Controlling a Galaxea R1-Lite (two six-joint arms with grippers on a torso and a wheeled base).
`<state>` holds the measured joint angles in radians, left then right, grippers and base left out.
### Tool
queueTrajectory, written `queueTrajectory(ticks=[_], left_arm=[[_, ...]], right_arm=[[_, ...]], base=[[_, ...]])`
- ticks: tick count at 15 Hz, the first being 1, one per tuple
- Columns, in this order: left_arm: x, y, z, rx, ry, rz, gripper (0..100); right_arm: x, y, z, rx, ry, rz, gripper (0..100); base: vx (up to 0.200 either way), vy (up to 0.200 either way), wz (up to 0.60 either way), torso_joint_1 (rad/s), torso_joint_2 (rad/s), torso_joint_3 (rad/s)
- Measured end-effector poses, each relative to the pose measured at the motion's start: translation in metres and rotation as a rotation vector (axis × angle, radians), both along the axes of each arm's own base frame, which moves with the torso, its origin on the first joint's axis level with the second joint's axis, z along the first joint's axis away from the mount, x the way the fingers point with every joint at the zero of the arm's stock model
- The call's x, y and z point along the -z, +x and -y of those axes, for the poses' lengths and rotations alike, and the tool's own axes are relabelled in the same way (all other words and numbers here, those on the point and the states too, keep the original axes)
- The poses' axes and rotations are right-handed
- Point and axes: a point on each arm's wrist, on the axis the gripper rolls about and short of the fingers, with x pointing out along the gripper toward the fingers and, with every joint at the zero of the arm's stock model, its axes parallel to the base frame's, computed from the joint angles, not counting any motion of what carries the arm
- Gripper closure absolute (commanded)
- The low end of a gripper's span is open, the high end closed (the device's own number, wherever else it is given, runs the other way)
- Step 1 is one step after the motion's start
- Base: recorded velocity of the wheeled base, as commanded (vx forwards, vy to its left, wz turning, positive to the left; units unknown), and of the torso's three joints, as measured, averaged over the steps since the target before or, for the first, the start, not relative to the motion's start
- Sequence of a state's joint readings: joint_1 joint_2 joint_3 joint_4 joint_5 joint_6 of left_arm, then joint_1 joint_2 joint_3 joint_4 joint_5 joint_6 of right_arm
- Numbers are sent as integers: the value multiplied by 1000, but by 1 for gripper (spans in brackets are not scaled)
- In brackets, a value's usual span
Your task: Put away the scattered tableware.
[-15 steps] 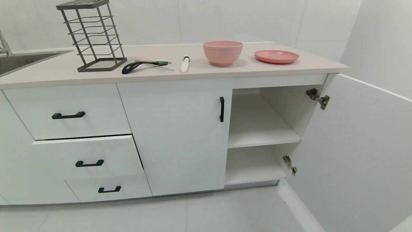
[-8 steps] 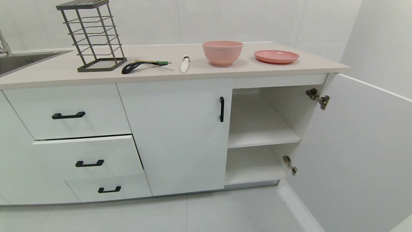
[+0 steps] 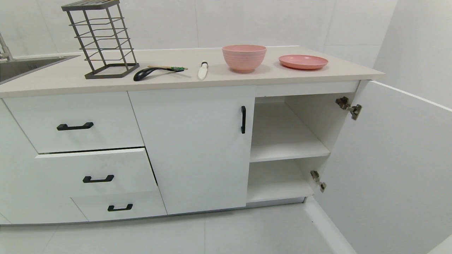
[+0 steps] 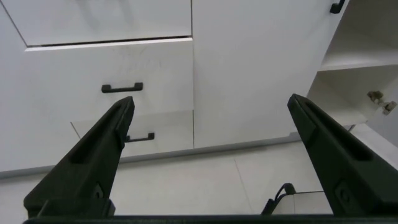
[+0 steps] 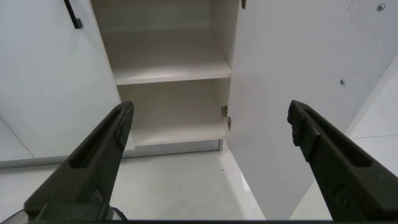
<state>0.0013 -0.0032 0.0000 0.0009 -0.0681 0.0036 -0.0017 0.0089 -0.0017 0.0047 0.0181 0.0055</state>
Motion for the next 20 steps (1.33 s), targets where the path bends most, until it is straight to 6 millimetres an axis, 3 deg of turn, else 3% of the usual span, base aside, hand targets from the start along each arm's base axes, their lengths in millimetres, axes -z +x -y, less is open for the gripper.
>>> queueTrajectory(ticks=[3, 6, 11, 18, 20], left_arm=[[0, 0, 0, 0, -2, -1, 0], [0, 0, 0, -1, -2, -1, 0], [0, 0, 0, -1, 0, -2, 0], [0, 0, 0, 1, 1, -1, 0], [0, 0, 0, 1, 0, -2, 0]], right_arm=[[0, 0, 0, 0, -1, 0, 0], [0, 0, 0, 1, -1, -1, 0], [0, 0, 0, 1, -1, -1, 0], [0, 0, 0, 3, -1, -2, 0], [0, 0, 0, 3, -1, -1, 0]], base=[[0, -200, 0, 4, 7, 1], [200, -200, 0, 2, 5, -1], [80, 0, 0, 1, 1, 2], [200, 0, 0, 0, 1, 0], [0, 0, 0, 0, 0, 0]])
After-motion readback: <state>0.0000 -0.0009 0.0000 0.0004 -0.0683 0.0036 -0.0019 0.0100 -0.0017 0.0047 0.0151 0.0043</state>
